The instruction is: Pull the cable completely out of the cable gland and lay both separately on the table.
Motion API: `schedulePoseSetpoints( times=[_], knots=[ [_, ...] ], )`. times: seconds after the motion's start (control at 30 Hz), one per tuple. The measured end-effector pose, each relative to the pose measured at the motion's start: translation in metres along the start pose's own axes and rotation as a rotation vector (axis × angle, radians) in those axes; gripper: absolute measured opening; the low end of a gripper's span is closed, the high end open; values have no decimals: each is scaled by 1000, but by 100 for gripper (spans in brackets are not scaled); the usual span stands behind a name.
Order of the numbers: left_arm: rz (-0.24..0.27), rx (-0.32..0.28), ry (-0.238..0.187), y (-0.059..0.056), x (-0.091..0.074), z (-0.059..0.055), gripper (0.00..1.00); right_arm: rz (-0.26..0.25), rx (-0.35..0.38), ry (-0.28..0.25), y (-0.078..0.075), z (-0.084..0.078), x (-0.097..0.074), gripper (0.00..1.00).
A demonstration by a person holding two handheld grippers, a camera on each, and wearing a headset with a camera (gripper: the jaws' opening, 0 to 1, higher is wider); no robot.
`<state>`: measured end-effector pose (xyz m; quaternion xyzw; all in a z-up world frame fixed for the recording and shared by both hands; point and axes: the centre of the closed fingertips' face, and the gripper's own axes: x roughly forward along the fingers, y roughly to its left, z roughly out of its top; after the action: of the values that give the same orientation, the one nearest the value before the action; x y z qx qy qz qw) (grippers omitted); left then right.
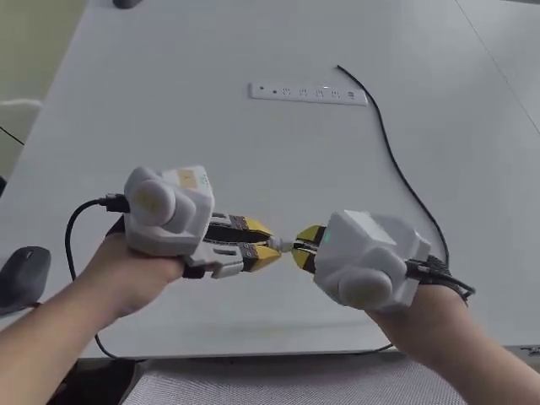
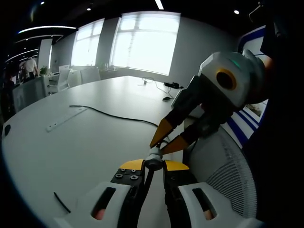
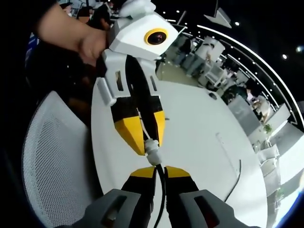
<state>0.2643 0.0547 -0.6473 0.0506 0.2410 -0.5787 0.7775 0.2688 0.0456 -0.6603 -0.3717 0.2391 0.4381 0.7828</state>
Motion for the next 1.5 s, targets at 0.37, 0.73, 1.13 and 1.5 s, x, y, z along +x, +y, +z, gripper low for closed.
schedulePoseSetpoints(
  times=[0.37,0.73,1.13,1.5],
  knots=[
    [1,-2,-1,-1,0,-1,15,-14,22,4,0,-2,0,1],
    [11,-3,-11,2,-1,2,15,-54,159,12,-13,-19,-2,1],
    [18,-3,-14,5,-2,3,15,-83,402,-22,-23,-43,-1,1],
    [18,3,-15,5,-2,3,15,-109,600,-29,-27,-68,2,1]
  ],
)
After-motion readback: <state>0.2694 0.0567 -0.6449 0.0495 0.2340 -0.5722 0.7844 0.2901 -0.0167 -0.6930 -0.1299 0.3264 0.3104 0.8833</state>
